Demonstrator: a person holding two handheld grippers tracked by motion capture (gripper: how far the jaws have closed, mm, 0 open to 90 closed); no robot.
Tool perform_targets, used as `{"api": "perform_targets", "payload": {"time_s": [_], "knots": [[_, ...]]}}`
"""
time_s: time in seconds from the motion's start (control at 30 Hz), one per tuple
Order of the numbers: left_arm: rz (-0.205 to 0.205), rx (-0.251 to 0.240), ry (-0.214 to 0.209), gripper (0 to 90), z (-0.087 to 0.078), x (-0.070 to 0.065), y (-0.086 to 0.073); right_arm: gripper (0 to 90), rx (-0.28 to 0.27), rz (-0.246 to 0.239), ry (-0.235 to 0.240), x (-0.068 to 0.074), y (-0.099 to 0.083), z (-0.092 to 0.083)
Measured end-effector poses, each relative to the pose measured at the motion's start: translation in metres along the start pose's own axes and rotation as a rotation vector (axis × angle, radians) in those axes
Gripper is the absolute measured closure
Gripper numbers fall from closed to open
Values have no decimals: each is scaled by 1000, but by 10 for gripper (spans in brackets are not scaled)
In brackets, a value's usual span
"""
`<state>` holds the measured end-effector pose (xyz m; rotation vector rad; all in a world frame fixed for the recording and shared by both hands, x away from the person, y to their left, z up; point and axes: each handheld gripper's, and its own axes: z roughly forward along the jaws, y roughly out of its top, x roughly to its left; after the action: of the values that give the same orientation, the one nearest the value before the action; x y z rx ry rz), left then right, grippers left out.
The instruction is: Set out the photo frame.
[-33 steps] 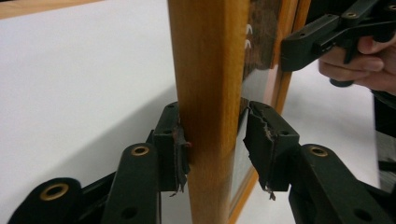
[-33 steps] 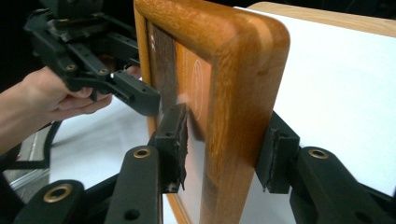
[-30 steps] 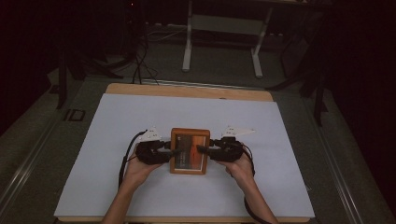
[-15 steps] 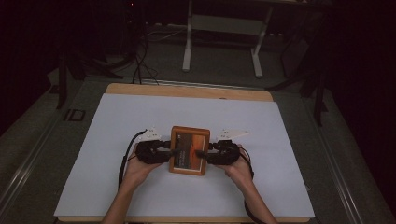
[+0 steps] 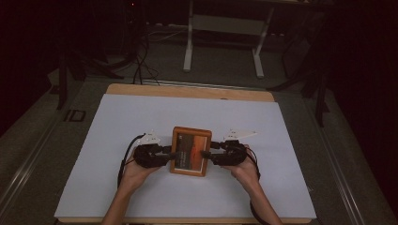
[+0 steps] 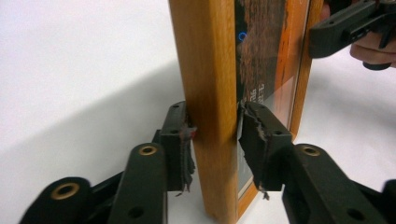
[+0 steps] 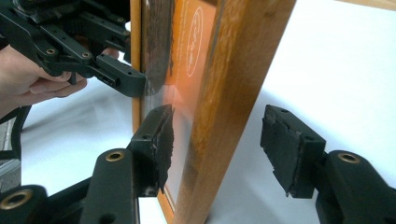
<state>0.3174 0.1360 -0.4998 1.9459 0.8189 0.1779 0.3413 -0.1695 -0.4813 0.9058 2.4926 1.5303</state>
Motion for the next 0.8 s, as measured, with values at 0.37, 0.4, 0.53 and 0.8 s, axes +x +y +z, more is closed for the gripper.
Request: {"api": "perform_targets", "payload": {"time_s": [0.37,0.4,0.53,0.8], "knots": [[-17,28,-16,654,-4,2,-6,440,0,3,-10,-3,-1,-2],[-17,28,-16,633,-4,2,-6,440,0,3,-10,-3,-1,-2],[-48,-4,-7,539,-12,7,-8,421,-9,-3,-1,-2,2,-11],[-90,-38,72,482,-35,19,-16,392,14,-39,-15,-5,3,-37]]}}
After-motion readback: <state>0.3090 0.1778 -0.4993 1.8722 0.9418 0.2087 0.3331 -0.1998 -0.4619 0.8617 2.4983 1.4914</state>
